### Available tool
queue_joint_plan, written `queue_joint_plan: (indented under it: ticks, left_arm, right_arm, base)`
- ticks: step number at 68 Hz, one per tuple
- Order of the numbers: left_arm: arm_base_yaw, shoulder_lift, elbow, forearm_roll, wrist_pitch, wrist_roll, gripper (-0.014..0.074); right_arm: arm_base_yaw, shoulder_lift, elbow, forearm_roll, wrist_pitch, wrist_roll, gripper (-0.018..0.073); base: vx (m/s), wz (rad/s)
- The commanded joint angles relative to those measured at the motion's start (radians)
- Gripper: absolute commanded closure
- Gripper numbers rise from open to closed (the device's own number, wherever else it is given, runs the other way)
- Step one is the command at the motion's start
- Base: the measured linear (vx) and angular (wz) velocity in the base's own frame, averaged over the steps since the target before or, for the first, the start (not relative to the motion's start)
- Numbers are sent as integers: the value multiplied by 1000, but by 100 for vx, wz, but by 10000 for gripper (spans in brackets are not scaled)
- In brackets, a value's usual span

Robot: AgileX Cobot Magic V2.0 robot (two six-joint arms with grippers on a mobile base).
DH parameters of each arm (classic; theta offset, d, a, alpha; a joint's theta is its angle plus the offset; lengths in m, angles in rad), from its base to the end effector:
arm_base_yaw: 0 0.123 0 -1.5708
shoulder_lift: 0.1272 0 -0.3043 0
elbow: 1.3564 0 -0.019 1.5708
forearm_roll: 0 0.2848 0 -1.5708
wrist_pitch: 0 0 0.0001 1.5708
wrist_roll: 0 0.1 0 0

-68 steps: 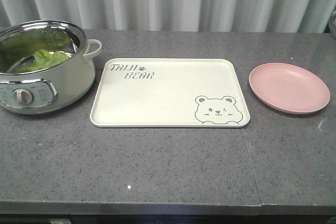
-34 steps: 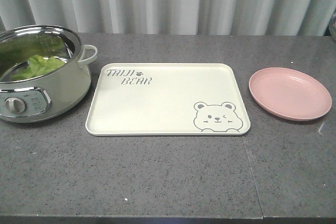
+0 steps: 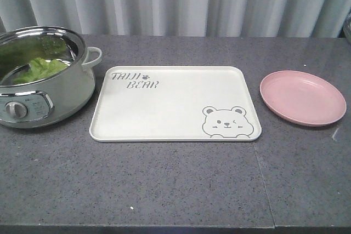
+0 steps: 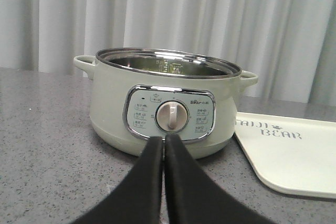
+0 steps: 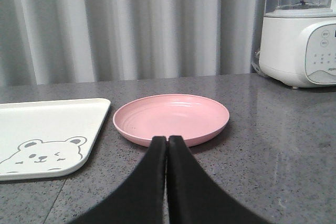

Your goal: Transfer vegetables to tray and serve

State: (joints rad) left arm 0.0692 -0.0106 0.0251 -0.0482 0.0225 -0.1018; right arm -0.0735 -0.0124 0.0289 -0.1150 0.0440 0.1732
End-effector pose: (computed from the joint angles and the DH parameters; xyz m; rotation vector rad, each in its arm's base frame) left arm 0.0801 0.0054 0.2030 -0.1655 1.5119 -0.0654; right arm 0.0802 -0.0064 0.1995 0.1057 1.5402 -0.0159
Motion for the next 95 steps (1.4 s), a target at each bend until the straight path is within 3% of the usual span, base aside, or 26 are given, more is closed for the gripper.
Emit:
queue_joint_plan:
  ticks: [1, 82, 95]
  left_arm:
    - [-3, 5, 8, -1, -70, -9, 603]
    - [-3, 5, 8, -1, -79, -9, 603]
    - [-3, 5, 5, -9, -132, -10, 603]
  right_arm:
    - [-6, 0, 6, -4, -68, -6, 564]
    - [-6, 0, 6, -4, -69, -6, 564]
    - [-6, 0, 6, 30, -205, 66, 564]
  base:
    - [0, 0]
    - [0, 0]
    - [0, 0]
